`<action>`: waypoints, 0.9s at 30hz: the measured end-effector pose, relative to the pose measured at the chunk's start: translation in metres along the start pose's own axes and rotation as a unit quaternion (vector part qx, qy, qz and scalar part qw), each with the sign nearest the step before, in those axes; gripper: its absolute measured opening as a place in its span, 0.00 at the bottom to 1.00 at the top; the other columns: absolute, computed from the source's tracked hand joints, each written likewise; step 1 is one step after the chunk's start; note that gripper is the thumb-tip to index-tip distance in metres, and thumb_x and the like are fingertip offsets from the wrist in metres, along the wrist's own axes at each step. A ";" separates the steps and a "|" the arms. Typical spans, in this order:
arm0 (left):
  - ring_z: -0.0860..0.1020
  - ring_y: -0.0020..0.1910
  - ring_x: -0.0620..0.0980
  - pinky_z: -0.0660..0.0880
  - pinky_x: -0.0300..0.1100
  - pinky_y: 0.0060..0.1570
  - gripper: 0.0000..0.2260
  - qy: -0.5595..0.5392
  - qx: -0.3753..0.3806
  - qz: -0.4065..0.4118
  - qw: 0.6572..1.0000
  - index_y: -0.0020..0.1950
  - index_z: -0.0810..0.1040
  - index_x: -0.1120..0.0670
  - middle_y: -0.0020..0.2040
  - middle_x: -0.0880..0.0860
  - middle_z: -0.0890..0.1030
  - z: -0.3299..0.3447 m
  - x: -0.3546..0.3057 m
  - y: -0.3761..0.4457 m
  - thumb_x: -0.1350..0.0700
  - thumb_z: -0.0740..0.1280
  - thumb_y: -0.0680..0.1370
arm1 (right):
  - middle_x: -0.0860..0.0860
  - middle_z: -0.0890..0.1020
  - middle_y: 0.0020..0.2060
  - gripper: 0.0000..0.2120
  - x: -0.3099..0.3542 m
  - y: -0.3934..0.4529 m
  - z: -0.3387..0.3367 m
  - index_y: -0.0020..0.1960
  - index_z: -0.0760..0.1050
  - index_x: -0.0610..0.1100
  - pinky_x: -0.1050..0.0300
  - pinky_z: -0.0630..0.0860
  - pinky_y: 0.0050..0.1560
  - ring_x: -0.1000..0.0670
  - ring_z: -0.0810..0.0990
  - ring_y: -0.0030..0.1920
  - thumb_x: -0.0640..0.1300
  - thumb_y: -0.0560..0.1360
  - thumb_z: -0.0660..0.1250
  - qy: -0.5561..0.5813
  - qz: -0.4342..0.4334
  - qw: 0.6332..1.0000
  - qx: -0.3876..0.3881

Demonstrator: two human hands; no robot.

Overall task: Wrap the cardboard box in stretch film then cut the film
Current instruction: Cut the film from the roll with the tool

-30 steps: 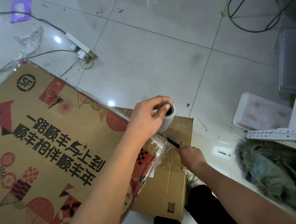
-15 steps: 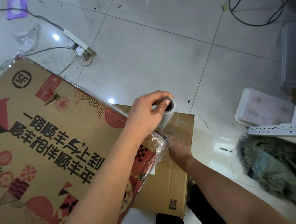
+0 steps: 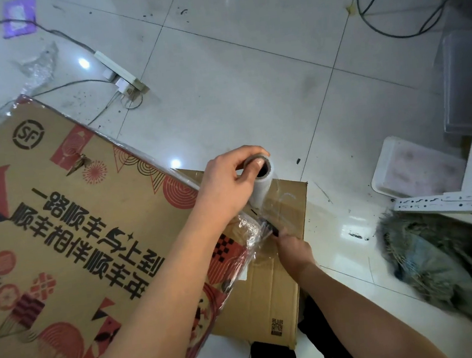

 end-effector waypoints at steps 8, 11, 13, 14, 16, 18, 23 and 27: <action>0.77 0.53 0.39 0.70 0.26 0.50 0.09 -0.006 -0.012 0.006 1.000 0.49 0.81 0.47 0.50 0.44 0.82 -0.002 -0.001 0.002 0.60 0.64 0.78 | 0.46 0.81 0.44 0.09 0.024 0.015 -0.007 0.61 0.63 0.39 0.55 0.79 0.42 0.47 0.82 0.43 0.38 0.81 0.52 0.007 -0.022 1.000 -0.017; 0.78 0.53 0.40 0.70 0.27 0.51 0.08 0.002 -0.025 0.007 1.000 0.52 0.81 0.49 0.51 0.45 0.82 -0.003 0.001 0.003 0.60 0.65 0.78 | 0.44 0.81 0.46 0.09 0.001 -0.005 0.008 0.60 0.62 0.40 0.51 0.79 0.45 0.44 0.82 0.45 0.40 0.81 0.51 0.035 0.010 0.999 0.010; 0.77 0.53 0.40 0.70 0.24 0.50 0.08 0.003 -0.023 0.007 1.000 0.52 0.82 0.50 0.51 0.45 0.82 -0.002 0.001 0.001 0.60 0.64 0.78 | 0.44 0.81 0.46 0.09 -0.014 -0.009 0.005 0.60 0.62 0.41 0.50 0.78 0.45 0.43 0.82 0.46 0.43 0.82 0.50 0.014 0.004 1.000 0.005; 0.77 0.54 0.40 0.70 0.24 0.50 0.08 0.005 -0.024 0.010 1.000 0.52 0.82 0.50 0.51 0.45 0.82 -0.002 0.001 0.001 0.60 0.64 0.78 | 0.44 0.82 0.47 0.10 -0.016 -0.004 0.002 0.60 0.62 0.41 0.50 0.78 0.46 0.43 0.82 0.46 0.44 0.82 0.50 0.001 -0.005 1.000 -0.001; 0.78 0.54 0.40 0.70 0.26 0.51 0.08 0.010 -0.025 0.011 1.000 0.52 0.81 0.50 0.51 0.44 0.82 -0.001 0.000 0.002 0.59 0.65 0.78 | 0.45 0.82 0.47 0.11 -0.004 0.008 -0.004 0.61 0.62 0.40 0.51 0.79 0.45 0.44 0.82 0.45 0.43 0.82 0.50 -0.009 -0.025 1.000 -0.009; 0.78 0.54 0.40 0.70 0.27 0.52 0.08 0.008 -0.030 0.009 0.999 0.52 0.81 0.49 0.50 0.44 0.82 -0.002 0.000 0.002 0.60 0.65 0.78 | 0.46 0.81 0.46 0.10 0.013 0.015 -0.002 0.62 0.63 0.40 0.54 0.79 0.42 0.46 0.81 0.42 0.39 0.81 0.52 0.008 -0.029 0.999 -0.014; 0.78 0.55 0.43 0.72 0.35 0.57 0.09 0.009 -0.052 0.011 0.999 0.53 0.82 0.52 0.52 0.46 0.82 -0.005 0.000 0.002 0.60 0.64 0.78 | 0.44 0.81 0.47 0.10 -0.009 -0.001 0.018 0.62 0.62 0.40 0.52 0.78 0.43 0.44 0.82 0.45 0.38 0.81 0.52 0.033 0.011 0.999 0.011; 0.78 0.54 0.42 0.73 0.35 0.54 0.08 0.008 -0.047 0.005 0.999 0.52 0.81 0.50 0.50 0.44 0.82 -0.004 0.000 0.001 0.60 0.64 0.78 | 0.43 0.82 0.47 0.12 -0.027 -0.001 0.014 0.60 0.62 0.42 0.51 0.75 0.44 0.42 0.81 0.47 0.48 0.82 0.49 0.012 -0.016 1.000 0.020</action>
Point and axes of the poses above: each hand's wrist, its own y-axis towards the middle knuckle, its own z-axis out of the palm, x = y × z, the point moved 8 cm from there along y, towards the middle knuckle
